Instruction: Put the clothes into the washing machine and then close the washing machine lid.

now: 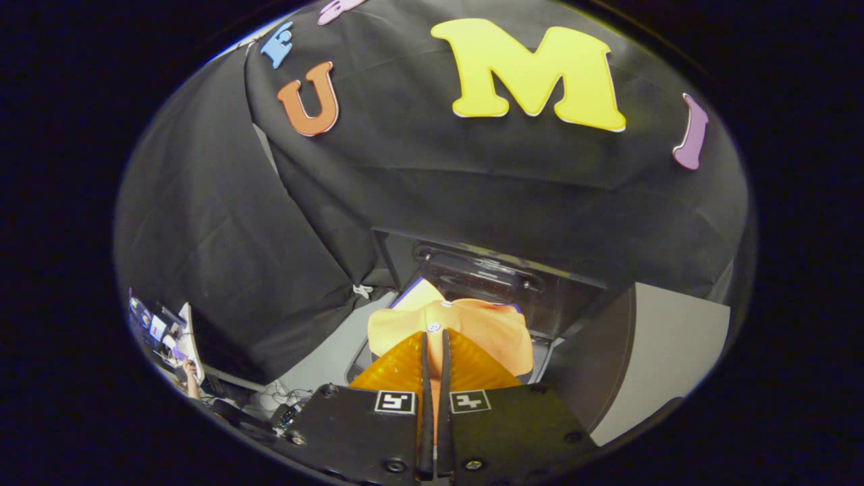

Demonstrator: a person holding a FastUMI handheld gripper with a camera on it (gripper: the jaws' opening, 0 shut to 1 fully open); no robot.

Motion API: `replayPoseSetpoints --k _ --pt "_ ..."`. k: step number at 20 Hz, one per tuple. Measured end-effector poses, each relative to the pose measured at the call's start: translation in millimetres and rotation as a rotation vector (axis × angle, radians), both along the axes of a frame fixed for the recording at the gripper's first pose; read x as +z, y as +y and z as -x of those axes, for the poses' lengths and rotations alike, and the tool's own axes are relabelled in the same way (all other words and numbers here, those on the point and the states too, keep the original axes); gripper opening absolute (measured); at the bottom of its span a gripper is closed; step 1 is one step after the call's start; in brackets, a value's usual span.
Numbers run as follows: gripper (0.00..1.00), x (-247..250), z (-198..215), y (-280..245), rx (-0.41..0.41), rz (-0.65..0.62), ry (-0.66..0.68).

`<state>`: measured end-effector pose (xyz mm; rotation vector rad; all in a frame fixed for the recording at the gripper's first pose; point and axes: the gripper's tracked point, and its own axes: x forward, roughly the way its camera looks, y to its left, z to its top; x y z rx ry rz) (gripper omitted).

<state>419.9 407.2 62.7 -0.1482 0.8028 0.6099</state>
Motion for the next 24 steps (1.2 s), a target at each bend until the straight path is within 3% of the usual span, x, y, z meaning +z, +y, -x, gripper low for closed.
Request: replayPoseSetpoints --k 13,24 --pt "0.06 -74.4 -5.7 12.0 -0.035 0.033 0.077" --pt "0.06 -149.6 -27.7 11.8 -0.226 -0.026 0.18"
